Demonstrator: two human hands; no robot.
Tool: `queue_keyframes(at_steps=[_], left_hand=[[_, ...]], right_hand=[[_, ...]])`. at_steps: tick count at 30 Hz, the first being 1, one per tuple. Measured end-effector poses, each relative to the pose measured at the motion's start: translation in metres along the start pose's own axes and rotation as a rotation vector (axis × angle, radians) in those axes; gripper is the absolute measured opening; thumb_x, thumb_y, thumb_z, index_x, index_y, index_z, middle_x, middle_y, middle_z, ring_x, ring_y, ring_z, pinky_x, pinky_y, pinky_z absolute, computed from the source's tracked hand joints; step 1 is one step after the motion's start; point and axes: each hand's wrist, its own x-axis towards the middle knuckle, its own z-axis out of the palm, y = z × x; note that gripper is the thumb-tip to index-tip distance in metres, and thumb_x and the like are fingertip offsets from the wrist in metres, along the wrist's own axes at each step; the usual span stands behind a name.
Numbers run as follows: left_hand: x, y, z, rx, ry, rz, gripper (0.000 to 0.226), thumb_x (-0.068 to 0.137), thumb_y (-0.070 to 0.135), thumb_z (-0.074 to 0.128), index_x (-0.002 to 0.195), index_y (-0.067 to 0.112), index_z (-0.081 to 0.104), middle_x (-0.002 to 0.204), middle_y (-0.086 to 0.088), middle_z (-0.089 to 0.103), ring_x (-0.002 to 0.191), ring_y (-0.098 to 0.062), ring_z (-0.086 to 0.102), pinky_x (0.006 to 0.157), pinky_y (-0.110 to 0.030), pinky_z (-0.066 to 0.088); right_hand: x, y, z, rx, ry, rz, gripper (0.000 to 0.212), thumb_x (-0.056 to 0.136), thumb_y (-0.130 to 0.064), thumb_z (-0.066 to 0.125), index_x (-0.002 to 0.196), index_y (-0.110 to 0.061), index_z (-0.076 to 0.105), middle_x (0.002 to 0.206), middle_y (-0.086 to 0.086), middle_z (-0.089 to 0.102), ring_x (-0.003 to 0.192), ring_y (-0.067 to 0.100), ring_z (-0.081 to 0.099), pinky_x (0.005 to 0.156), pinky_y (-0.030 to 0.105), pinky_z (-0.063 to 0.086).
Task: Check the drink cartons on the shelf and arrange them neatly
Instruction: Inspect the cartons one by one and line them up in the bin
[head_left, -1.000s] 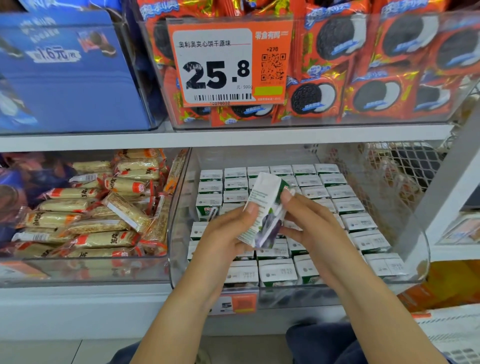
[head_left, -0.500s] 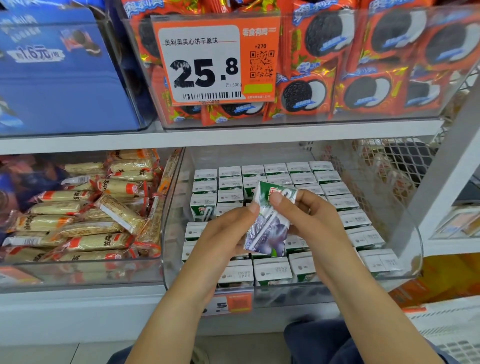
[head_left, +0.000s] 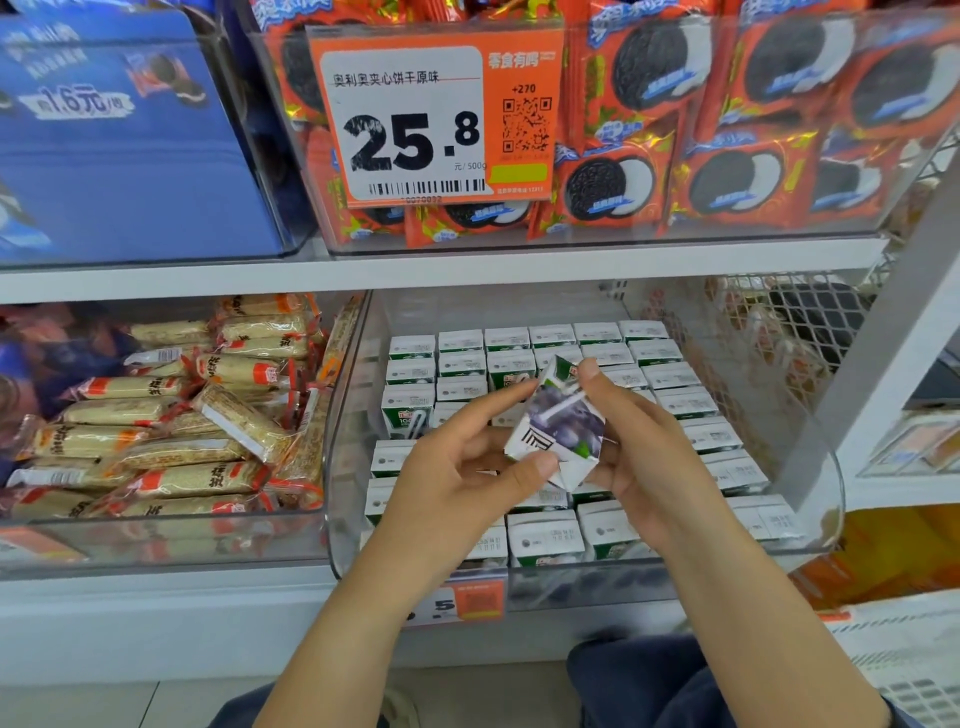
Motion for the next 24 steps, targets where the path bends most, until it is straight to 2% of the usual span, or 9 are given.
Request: queue_keyframes(at_steps=[4,7,9,12,16,18,21,24], left_hand=[[0.0013,0.0004,0.0,0.04,0.131,0.043,0.046,0.072,0.036,0.071,0.118,0.031,0.064,0.1,0.008,0.075,0.092,-0.011,0.069,0.077,-0.022,0.055],[0.0012,0.0011,0.0005,0.035,0.224,0.063,0.045,0.066,0.048,0.07,0.108,0.032,0.068,0.094,0.006,0.075,0.089,-0.017,0.07,0.081,-0.029,0.057],[0.001,0.0019,-0.0001,0.021,0.284,0.066,0.05,0.062,0.054,0.069,0.105,0.029,0.07,0.09,0.003,0.075,0.085,-0.017,0.069,0.078,-0.027,0.056],[0.0014,0.003,-0.0026,0.018,0.345,0.061,0.057,0.059,0.059,0.067,0.104,0.023,0.07,0.085,0.0,0.074,0.079,-0.015,0.069,0.074,-0.022,0.054],[0.0016,0.004,-0.0034,0.034,0.343,0.055,0.066,0.059,0.059,0.067,0.11,0.017,0.069,0.087,-0.005,0.073,0.083,-0.022,0.069,0.08,-0.03,0.056],[0.0009,0.0045,-0.0031,0.036,0.33,0.052,0.064,0.06,0.056,0.068,0.111,0.018,0.069,0.09,-0.004,0.073,0.085,-0.021,0.069,0.081,-0.031,0.056],[0.0009,0.0058,-0.0053,0.0,0.277,0.035,0.048,0.063,0.046,0.07,0.106,0.024,0.07,0.092,0.002,0.075,0.085,-0.013,0.069,0.076,-0.022,0.054],[0.0014,0.0059,-0.0063,-0.078,0.199,-0.043,0.05,0.062,0.048,0.069,0.107,0.027,0.069,0.095,0.003,0.075,0.085,-0.003,0.068,0.07,-0.014,0.051]], right_hand=[[0.0012,-0.0002,0.0019,-0.014,0.014,0.038,0.057,0.07,-0.057,0.061,0.101,-0.01,0.07,0.086,0.012,0.074,0.069,0.02,0.071,0.056,0.026,0.055],[0.0033,-0.0001,0.0021,-0.058,0.032,0.059,0.056,0.069,-0.061,0.059,0.095,-0.013,0.07,0.072,0.008,0.071,0.059,0.016,0.068,0.054,0.028,0.055],[0.0039,0.0015,0.0033,-0.08,0.02,0.063,0.054,0.068,-0.063,0.059,0.091,-0.015,0.07,0.061,0.003,0.067,0.053,0.013,0.065,0.054,0.028,0.056],[0.0039,0.0045,0.0057,-0.115,-0.019,0.073,0.059,0.065,-0.066,0.057,0.094,-0.016,0.07,0.064,0.003,0.069,0.052,0.012,0.063,0.054,0.028,0.056],[0.005,0.0061,0.0073,-0.103,-0.018,0.054,0.058,0.063,-0.065,0.059,0.094,-0.018,0.07,0.066,0.004,0.07,0.053,0.013,0.064,0.053,0.028,0.055],[0.0057,0.0066,0.0069,-0.097,-0.007,0.054,0.057,0.063,-0.064,0.06,0.094,-0.017,0.07,0.066,0.004,0.07,0.055,0.013,0.065,0.053,0.028,0.056],[0.0058,0.0062,0.0035,-0.005,-0.024,0.061,0.045,0.064,-0.055,0.067,0.089,-0.018,0.073,0.076,0.006,0.072,0.065,0.016,0.068,0.059,0.028,0.057],[0.0058,0.0018,-0.0025,0.158,-0.025,0.025,0.031,0.065,-0.038,0.072,0.085,-0.016,0.073,0.077,0.005,0.067,0.069,0.018,0.068,0.06,0.025,0.056]])
